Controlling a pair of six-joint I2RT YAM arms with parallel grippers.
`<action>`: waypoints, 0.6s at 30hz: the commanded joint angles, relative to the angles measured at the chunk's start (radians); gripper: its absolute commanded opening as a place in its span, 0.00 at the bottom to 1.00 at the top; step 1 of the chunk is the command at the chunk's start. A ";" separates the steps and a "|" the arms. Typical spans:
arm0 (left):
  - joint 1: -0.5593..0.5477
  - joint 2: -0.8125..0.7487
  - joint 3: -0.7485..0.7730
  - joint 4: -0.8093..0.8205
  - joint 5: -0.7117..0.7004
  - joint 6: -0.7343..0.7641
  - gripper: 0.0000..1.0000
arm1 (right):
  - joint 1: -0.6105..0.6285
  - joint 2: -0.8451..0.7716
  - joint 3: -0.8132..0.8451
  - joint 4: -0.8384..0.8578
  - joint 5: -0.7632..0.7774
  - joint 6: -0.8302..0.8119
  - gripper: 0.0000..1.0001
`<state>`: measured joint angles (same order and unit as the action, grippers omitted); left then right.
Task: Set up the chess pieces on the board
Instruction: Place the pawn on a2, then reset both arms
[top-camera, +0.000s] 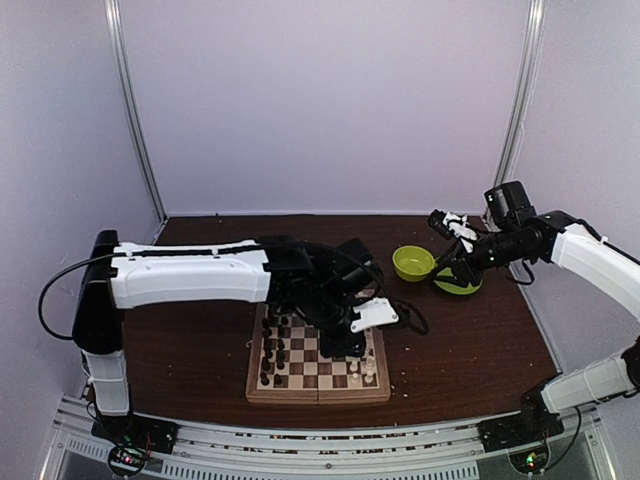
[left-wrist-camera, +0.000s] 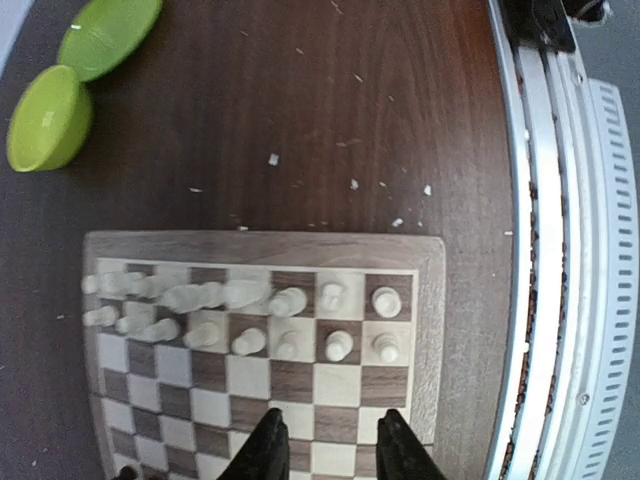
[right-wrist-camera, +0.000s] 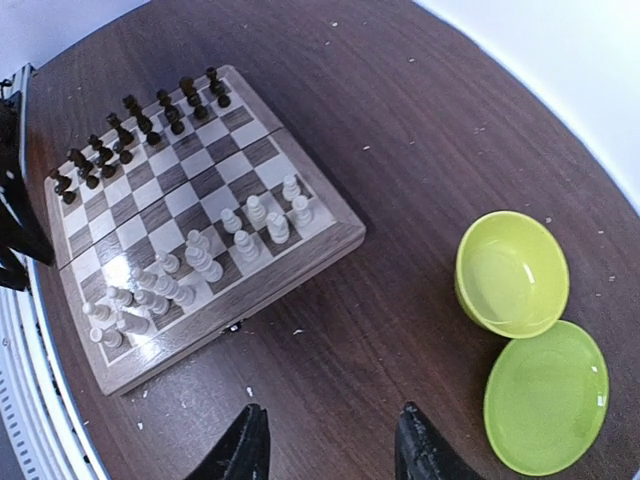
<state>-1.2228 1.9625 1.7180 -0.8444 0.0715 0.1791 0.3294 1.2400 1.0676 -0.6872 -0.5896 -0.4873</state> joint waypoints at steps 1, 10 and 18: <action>0.065 -0.161 -0.015 -0.014 -0.150 0.018 0.35 | -0.006 -0.084 0.079 0.039 0.159 0.040 0.45; 0.320 -0.422 -0.081 0.074 -0.403 -0.086 0.96 | -0.042 -0.210 0.134 0.200 0.440 0.302 0.99; 0.514 -0.647 -0.299 0.285 -0.591 -0.297 0.98 | -0.046 -0.317 0.058 0.324 0.531 0.541 1.00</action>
<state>-0.8017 1.3834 1.4937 -0.7013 -0.4213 0.0124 0.2901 0.9409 1.1706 -0.4480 -0.1665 -0.1055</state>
